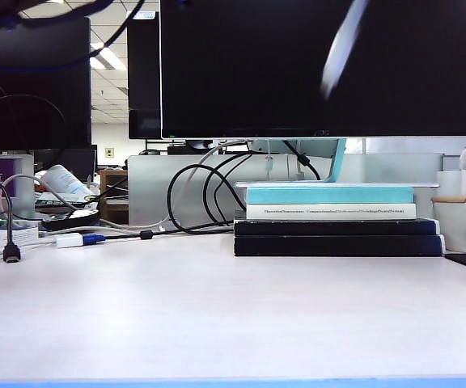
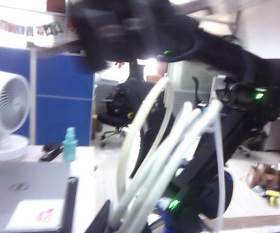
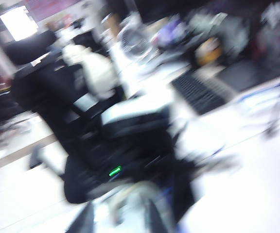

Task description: Unfold the white charging cable into a straight cable.

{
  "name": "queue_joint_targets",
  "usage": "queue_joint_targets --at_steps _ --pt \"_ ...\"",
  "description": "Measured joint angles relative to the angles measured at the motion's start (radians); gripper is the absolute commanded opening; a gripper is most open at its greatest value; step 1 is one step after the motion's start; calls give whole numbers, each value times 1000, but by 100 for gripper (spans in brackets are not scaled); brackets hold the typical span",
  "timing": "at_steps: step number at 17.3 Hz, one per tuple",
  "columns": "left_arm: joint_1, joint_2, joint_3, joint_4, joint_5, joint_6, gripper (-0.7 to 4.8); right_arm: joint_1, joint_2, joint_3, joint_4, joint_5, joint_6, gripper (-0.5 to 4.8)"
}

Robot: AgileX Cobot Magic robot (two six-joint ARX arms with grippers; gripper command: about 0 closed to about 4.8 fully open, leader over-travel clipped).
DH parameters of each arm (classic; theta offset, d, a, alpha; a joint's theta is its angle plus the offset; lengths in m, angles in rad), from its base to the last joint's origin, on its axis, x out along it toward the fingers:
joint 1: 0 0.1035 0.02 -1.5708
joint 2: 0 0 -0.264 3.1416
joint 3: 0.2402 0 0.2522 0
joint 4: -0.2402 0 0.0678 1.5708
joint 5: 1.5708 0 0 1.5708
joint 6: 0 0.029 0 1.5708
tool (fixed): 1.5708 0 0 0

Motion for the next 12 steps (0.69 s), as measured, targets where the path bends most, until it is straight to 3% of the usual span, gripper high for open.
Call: queue_joint_targets --at_steps 1,3,4,5,9,12 --pt "64 0 0 -16 7 0 -6 -1 -38 2 -19 -4 -2 127" --pt "69 0 0 -24 -31 -3 -6 0 -35 3 -100 -6 -5 127" --pt "69 0 1 14 -158 -45 -6 1 -34 2 -272 25 -130 127" --pt "69 0 3 52 -199 -70 -6 1 -34 1 -320 60 -175 137" --pt "38 -3 56 68 -237 -105 -6 3 -3 0 -315 85 -222 176" --pt "-17 1 83 -44 -283 -51 -6 55 40 0 -275 85 -224 176"
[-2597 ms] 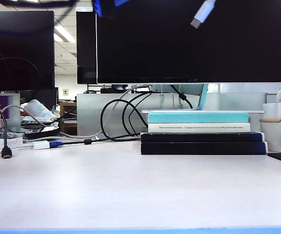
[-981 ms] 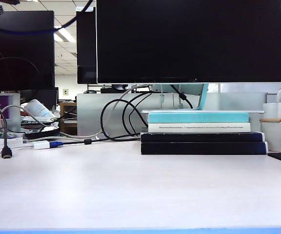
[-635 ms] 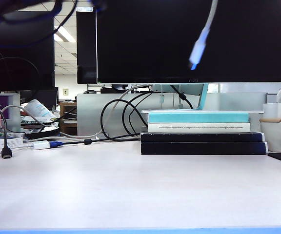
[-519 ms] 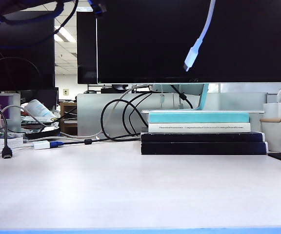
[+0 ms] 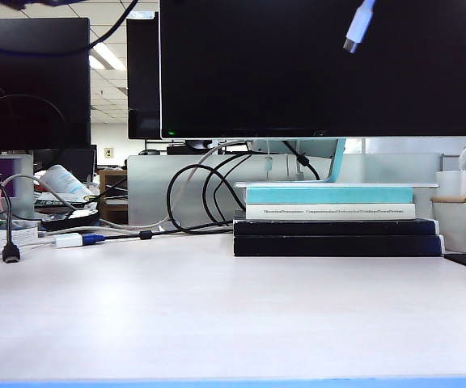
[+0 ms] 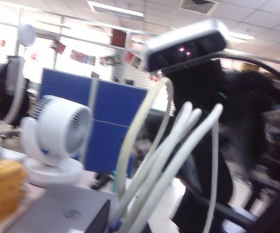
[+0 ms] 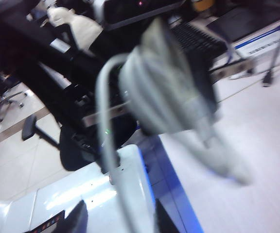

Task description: Unfold the white charging cable into a straight cable.

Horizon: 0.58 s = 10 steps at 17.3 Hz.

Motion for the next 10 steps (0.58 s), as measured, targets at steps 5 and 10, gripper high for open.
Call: queue_joint_targets --at_steps 5,10 --pt "-10 0 16 -74 -23 29 -6 134 18 0 65 111 -4 -8" --pt "29 -1 16 -308 -220 117 479 134 18 0 90 229 -4 -8"
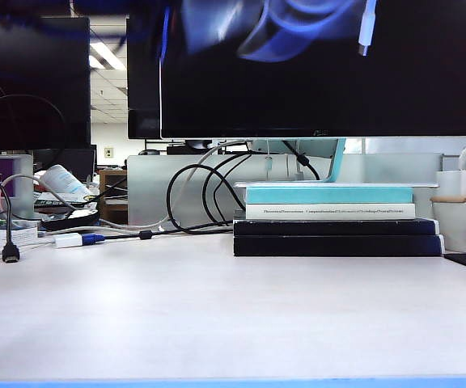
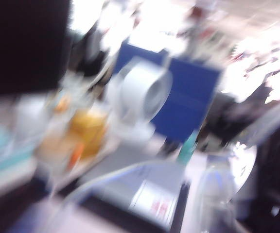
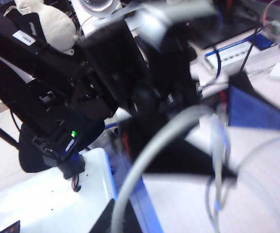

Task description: Unfold the white charging cable into a straight cable.

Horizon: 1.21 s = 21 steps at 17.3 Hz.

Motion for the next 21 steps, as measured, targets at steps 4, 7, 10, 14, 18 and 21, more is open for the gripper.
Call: queue_joint_targets --at_steps 4,7,10,14,18,21 --pt "7 0 0 -124 56 40 479 0 0 0 91 34 8 -8" --pt "7 0 0 -221 -31 127 406 0 0 2 116 42 10 -8" --pt "7 0 0 -257 -142 193 198 0 -1 57 115 30 21 -8" --pt "7 1 0 -167 -124 209 120 -1 -39 108 114 3 43 -8" --pt "7 0 2 -489 -494 367 120 -40 -106 123 107 106 38 -8" --pt "7 -28 2 -589 -692 460 121 -128 -113 125 -56 228 -32 -8"
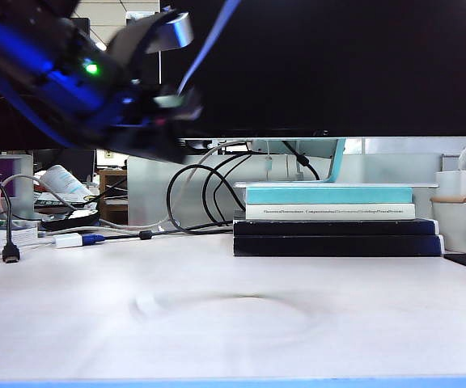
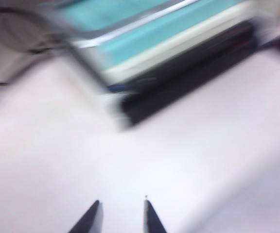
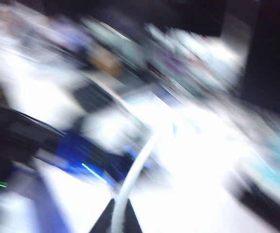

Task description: Unfold the white charging cable into a straight cable.

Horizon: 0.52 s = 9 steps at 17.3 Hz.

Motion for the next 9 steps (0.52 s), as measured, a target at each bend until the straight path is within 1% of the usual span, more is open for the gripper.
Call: queue_joint_targets --at_steps 1,2,3,5,7,9 --pt "0 -13 1 -7 -69 34 122 -29 2 -2 -77 71 -44 -8" --pt "0 -33 1 -39 -151 72 123 -55 2 -3 -155 187 -89 -8" --pt "0 -55 1 -66 -212 114 123 -71 2 -2 -195 301 -116 -8" --pt "0 -102 1 -86 -284 201 125 -91 2 -10 -227 449 -146 -8" --pt "1 -131 1 -104 -359 274 135 -117 3 -34 -270 561 -184 -8" --pt "20 -163 1 -154 -386 305 136 -138 6 -71 -304 609 -201 -8"
